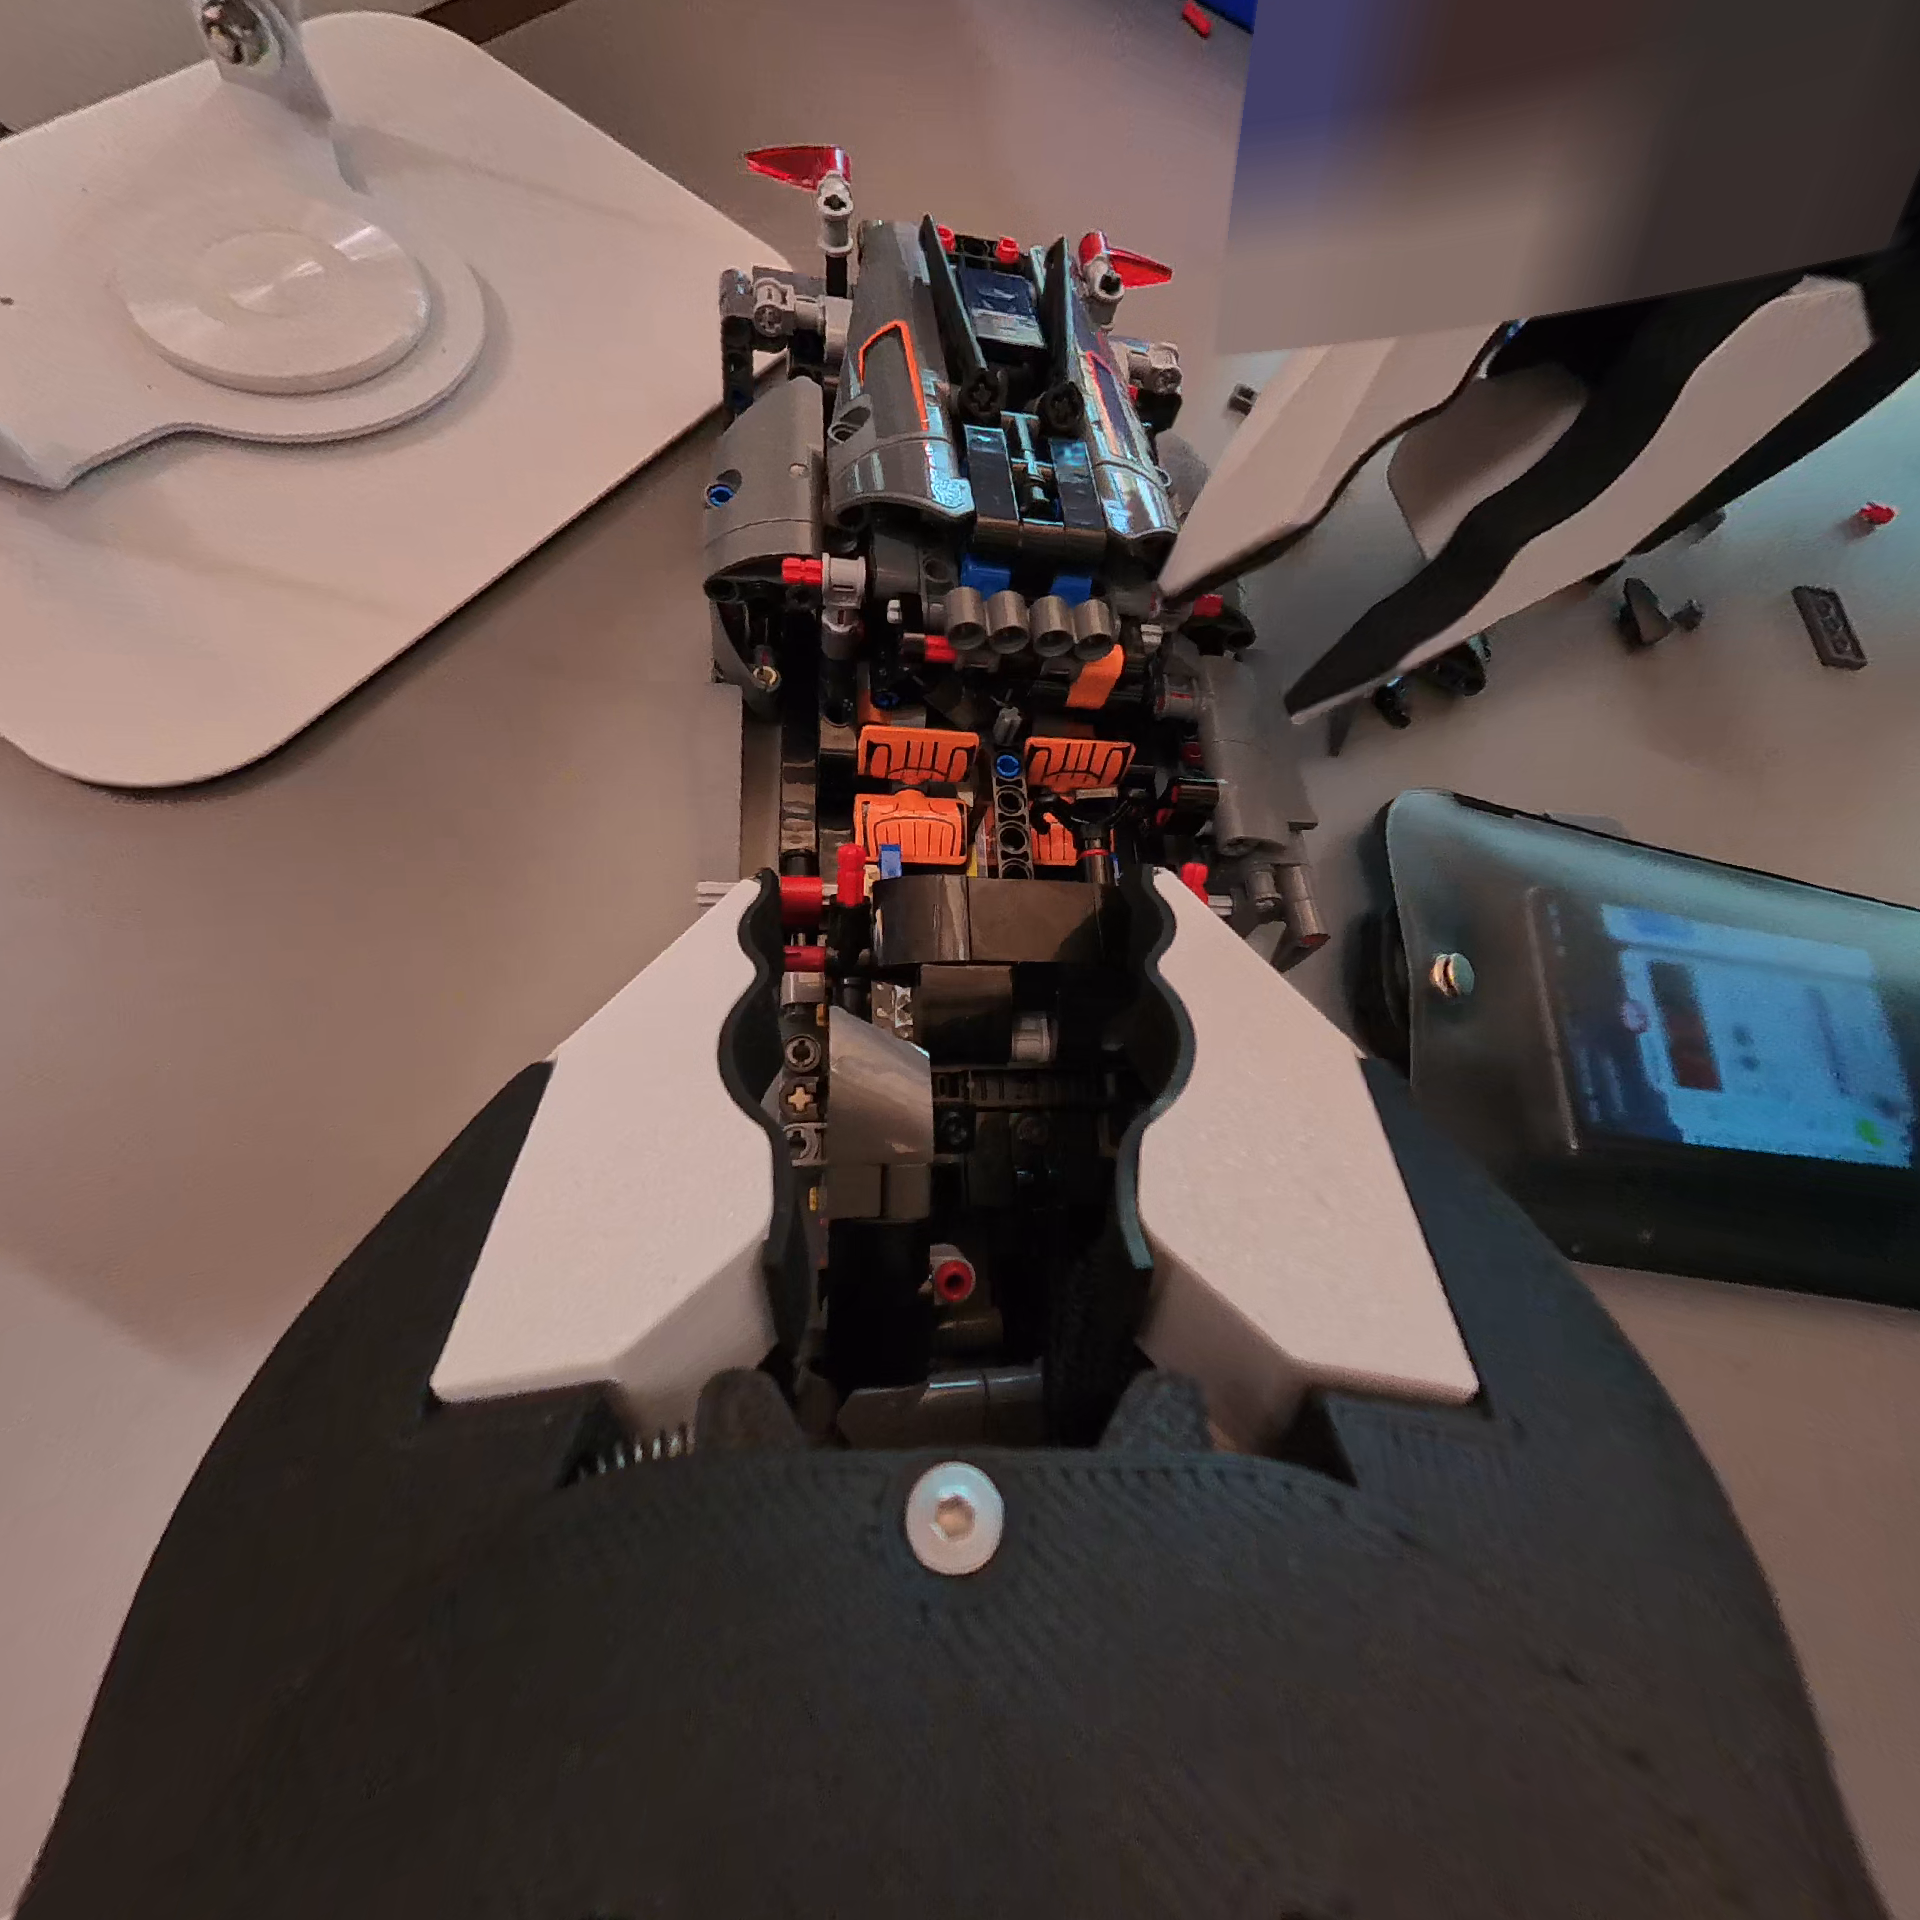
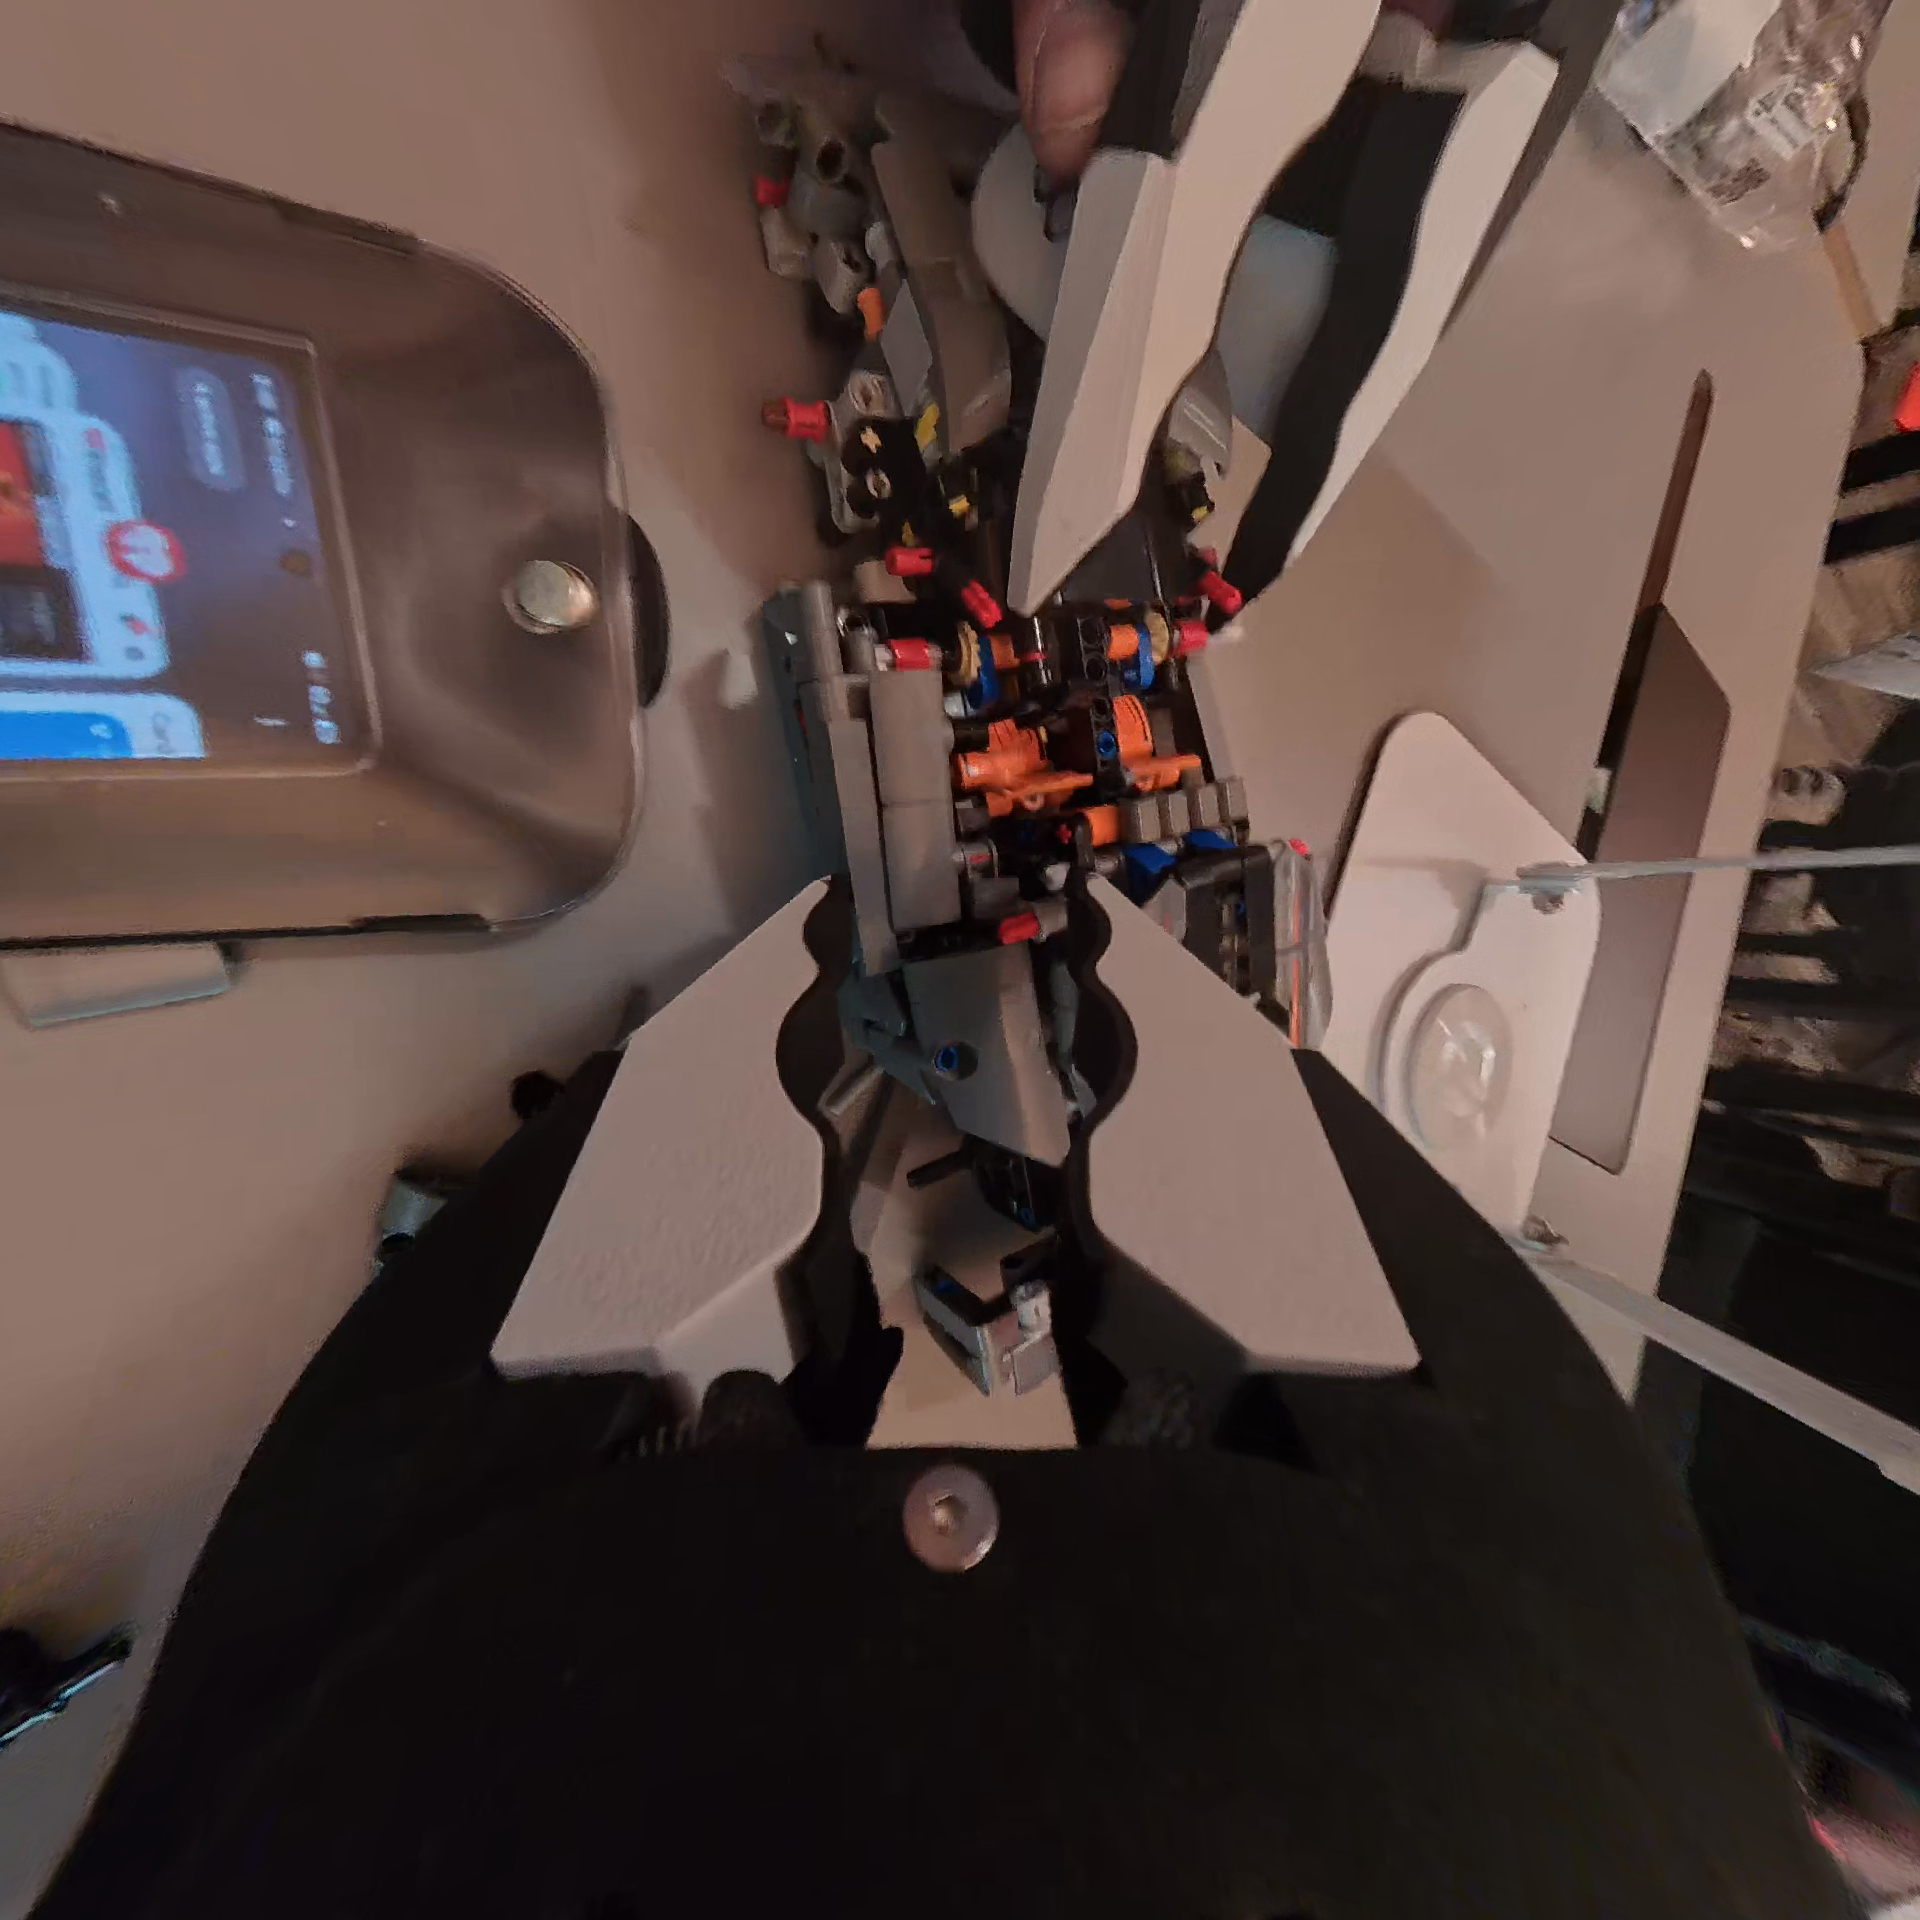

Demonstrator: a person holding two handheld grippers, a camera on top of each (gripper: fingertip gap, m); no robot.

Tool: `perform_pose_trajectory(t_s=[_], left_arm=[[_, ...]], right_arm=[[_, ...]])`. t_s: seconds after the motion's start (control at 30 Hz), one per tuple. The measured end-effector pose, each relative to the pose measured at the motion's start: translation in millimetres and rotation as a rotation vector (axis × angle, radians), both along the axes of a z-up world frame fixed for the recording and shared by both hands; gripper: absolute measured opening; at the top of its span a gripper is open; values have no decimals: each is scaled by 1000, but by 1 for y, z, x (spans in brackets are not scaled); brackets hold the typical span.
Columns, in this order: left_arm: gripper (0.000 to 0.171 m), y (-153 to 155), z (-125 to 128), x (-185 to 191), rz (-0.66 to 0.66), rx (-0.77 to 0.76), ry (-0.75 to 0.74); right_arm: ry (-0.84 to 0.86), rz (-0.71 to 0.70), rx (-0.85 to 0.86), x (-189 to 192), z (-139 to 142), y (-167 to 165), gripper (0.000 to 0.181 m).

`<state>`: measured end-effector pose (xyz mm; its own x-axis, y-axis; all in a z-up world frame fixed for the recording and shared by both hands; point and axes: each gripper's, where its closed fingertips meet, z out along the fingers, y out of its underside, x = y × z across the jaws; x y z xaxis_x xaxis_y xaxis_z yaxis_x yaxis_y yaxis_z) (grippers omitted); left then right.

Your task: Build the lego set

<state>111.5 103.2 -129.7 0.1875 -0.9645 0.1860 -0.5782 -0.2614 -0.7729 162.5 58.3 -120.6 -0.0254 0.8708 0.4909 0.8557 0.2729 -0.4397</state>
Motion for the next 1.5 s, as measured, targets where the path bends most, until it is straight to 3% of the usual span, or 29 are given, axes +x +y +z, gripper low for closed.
perform_pose_trajectory(t_s=[0.17, 0.5, 0.6, 0.8, 0.87, 1.0, 1.2, 1.5], left_arm=[[65, -9, 0, 9, -32, 5, 5], [64, -13, 0, 16, -40, 2, 1], [64, -13, 0, 16, -41, 0, -1], [64, -13, -1, 16, -42, 2, 0], [64, -13, 0, 16, -42, 1, -1], [64, -13, -1, 16, -43, 2, 0], [64, -13, -1, 15, -43, 2, 0], [63, -13, -1, 15, -40, 1, -1]], right_arm=[[97, 33, -104, -11, 12, -14, 40], [-28, 51, -135, -11, -17, -24, 38], [4, 42, -181, -11, -12, -25, 35], [-15, 44, -145, -11, -10, -25, 32], [12, 62, -159, -13, -6, -28, 21], [-10, 40, -196, -8, -11, -26, 33], [-45, 27, -209, -4, -17, -26, 23], [-68, 14, -184, -7, -14, -25, 23]])
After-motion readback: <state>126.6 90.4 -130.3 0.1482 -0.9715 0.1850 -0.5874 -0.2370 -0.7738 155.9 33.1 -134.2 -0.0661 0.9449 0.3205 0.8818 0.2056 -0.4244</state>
